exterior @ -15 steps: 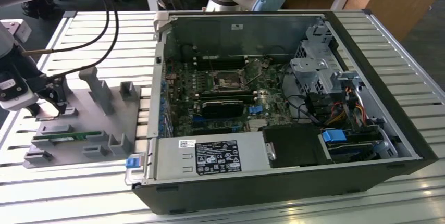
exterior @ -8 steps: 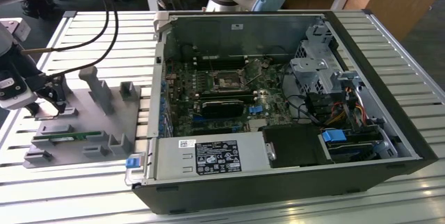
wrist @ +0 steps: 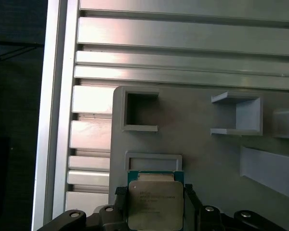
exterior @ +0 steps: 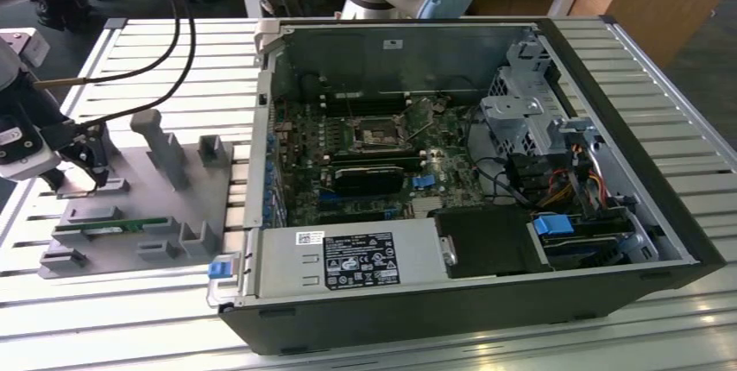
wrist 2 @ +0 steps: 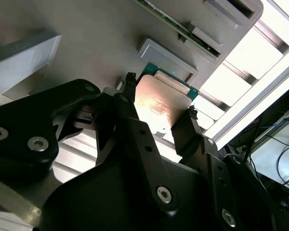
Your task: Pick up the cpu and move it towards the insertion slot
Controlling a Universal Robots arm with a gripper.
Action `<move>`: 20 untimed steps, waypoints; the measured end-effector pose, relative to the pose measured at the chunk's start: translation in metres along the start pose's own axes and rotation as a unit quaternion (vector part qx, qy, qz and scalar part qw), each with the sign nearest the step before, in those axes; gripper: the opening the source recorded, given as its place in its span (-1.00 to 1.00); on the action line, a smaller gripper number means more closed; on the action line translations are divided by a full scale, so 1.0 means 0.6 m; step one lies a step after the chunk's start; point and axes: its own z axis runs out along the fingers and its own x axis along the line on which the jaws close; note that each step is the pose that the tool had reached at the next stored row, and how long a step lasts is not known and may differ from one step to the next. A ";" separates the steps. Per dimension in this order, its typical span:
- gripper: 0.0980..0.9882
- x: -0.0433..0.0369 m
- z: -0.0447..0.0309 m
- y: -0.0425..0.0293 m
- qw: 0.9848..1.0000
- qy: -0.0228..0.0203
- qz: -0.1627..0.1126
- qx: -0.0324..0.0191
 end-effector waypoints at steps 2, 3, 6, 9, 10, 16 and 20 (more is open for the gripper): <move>0.00 0.000 -0.001 0.000 1.000 0.000 0.000 0.000; 0.00 0.000 -0.001 0.000 1.000 0.000 0.000 0.000; 0.00 0.000 -0.003 0.000 1.000 0.000 0.000 0.000; 0.00 0.000 -0.005 0.000 1.000 0.000 0.000 0.000; 0.00 0.000 -0.005 0.000 1.000 0.000 0.000 0.000; 0.00 0.000 -0.007 0.001 1.000 0.000 0.000 0.000; 0.00 0.000 -0.008 0.001 1.000 0.000 0.000 0.000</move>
